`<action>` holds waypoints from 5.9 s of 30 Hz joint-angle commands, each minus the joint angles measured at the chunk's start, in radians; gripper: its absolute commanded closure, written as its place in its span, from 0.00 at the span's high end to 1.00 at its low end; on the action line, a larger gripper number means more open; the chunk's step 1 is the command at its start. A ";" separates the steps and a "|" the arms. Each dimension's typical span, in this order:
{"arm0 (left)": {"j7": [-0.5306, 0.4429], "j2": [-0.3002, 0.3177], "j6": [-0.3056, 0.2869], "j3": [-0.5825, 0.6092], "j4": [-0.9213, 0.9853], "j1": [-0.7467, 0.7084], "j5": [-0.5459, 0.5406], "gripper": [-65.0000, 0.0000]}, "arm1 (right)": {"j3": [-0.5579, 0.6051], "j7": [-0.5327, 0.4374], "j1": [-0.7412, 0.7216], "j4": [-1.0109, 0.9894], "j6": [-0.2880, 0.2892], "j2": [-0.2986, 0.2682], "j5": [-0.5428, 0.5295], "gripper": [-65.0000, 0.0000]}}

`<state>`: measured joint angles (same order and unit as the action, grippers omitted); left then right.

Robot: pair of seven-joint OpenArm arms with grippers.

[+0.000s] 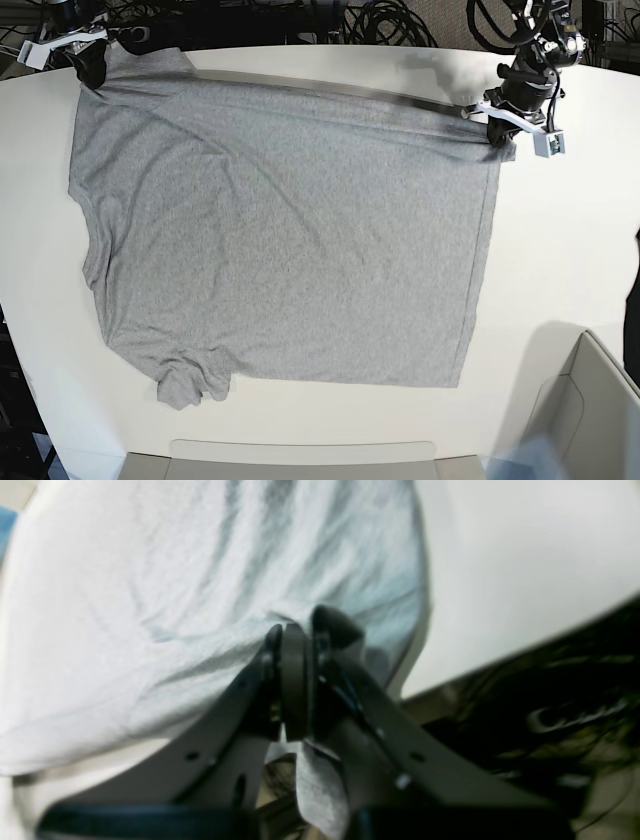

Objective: Fold the T-shirt properly
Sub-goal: 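Lift the shoulder edge with both grippers and pull it over the shirt, then lower the held edge and release it with both grippers, then grasp the folded edge with both grippers and drag it toward the arms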

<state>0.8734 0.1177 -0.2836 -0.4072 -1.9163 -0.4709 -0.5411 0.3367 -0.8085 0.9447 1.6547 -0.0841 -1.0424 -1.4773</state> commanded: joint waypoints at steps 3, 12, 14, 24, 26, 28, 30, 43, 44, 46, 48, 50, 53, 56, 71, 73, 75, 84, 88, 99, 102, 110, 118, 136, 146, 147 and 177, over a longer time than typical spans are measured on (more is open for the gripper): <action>0.028 -0.017 0.005 -0.005 -0.039 0.037 0.069 0.00 | -0.008 -0.030 -0.016 0.008 -0.013 -0.043 -0.006 0.00; 0.163 -0.020 0.005 -0.005 -0.039 0.180 0.206 0.00 | 0.000 -0.025 -0.045 0.005 -0.125 -0.138 -0.006 0.00; 0.188 -0.020 0.005 -0.005 -0.039 0.209 0.223 0.00 | -0.001 -0.025 -0.045 0.005 -0.139 -0.166 -0.006 0.00; 0.264 -0.016 0.004 0.093 -0.033 0.335 0.364 0.00 | -0.006 0.229 -0.244 -0.024 -0.210 -0.128 0.002 0.00; 0.264 -0.016 0.004 0.116 -0.032 0.344 0.395 0.00 | -0.006 0.315 -0.303 -0.026 -0.250 -0.103 0.056 0.00; 0.260 -0.014 -0.001 0.120 -0.032 0.360 0.408 0.00 | -0.006 0.383 -0.353 -0.018 -0.299 -0.063 0.139 0.00; 0.260 -0.013 -0.003 0.120 -0.030 0.373 0.408 0.00 | -0.006 0.427 -0.398 -0.009 -0.343 -0.026 0.206 0.00; 0.260 0.012 0.002 0.129 0.159 0.525 0.408 0.00 | -0.077 0.651 -0.579 0.019 -0.372 0.018 0.254 0.00; 0.260 0.012 0.002 0.129 0.160 0.535 0.408 0.00 | -0.104 0.690 -0.590 0.017 -0.371 0.023 0.257 0.00; 0.261 0.012 0.004 0.129 0.171 0.555 0.408 0.00 | -0.143 0.772 -0.628 0.011 -0.351 0.053 0.257 0.00; 0.266 0.012 0.004 0.129 0.206 0.581 0.408 0.00 | -0.176 0.826 -0.665 -0.006 -0.308 0.103 0.258 0.00; 0.260 0.012 0.004 0.129 0.265 0.614 0.408 0.00 | -0.218 0.891 -0.685 -0.032 -0.274 0.146 0.269 0.00; 0.257 0.012 0.004 0.130 0.324 0.657 0.408 0.00 | -0.261 0.970 -0.725 -0.047 -0.248 0.218 0.363 0.00; 0.255 0.014 0.004 0.129 0.338 0.682 0.408 0.00 | -0.307 1.056 -0.749 -0.043 -0.231 0.281 0.453 0.00; 0.157 0.014 -0.001 0.201 0.536 0.799 0.494 0.00 | -0.630 1.360 -0.904 -0.052 0.013 0.561 0.808 0.00; 0.140 0.014 -0.001 0.213 0.585 0.817 0.494 0.00 | -0.641 1.369 -0.930 -0.069 0.030 0.581 0.858 0.00; 0.111 0.014 0.002 0.238 0.628 0.832 0.494 0.00 | -0.658 1.375 -0.953 -0.098 0.057 0.597 0.889 0.00; 0.033 0.014 0.002 0.244 0.699 0.837 0.494 0.00 | -0.673 1.366 -0.984 -0.178 0.085 0.609 0.920 0.00; 0.033 0.014 -0.001 0.247 0.725 0.852 0.494 0.00 | -0.673 1.366 -1.013 -0.218 0.085 0.609 0.920 0.00; 0.031 0.014 -0.004 0.247 0.740 0.855 0.494 0.40 | -0.675 1.371 -1.024 -0.215 0.086 0.606 0.912 0.41; 0.036 0.014 -0.004 0.247 0.726 0.855 0.494 0.39 | -0.684 1.374 -1.018 -0.162 0.086 0.609 0.910 0.43; 0.048 0.014 -0.004 0.245 0.446 0.703 0.488 0.40 | -0.936 1.518 -0.883 -0.008 0.086 0.660 0.715 0.43; 0.040 0.014 -0.004 0.242 0.407 0.596 0.488 0.40 | -1.137 1.566 -0.672 -0.006 0.280 0.765 0.585 0.43; 0.046 0.009 -0.004 0.239 0.407 0.587 0.488 0.39 | -1.223 1.566 -0.826 -0.356 0.427 0.779 0.719 0.43; 0.046 0.009 -0.004 0.238 0.407 0.587 0.487 0.40 | -1.172 1.566 -0.821 -0.371 0.427 0.779 0.720 0.43; 0.046 0.009 -0.004 0.236 0.407 0.587 0.487 0.40 | -1.166 1.566 -0.821 -0.371 0.427 0.779 0.720 0.43; 0.234 0.014 -0.415 -0.152 0.662 0.679 0.261 0.49 | -1.168 1.566 -0.821 -0.370 0.427 0.778 0.795 0.43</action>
<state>1.0542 0.1310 -0.7040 -0.5587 -1.2541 0.2054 -0.3130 -0.8257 0.7589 0.1284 1.2716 0.3408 -0.2459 -0.6815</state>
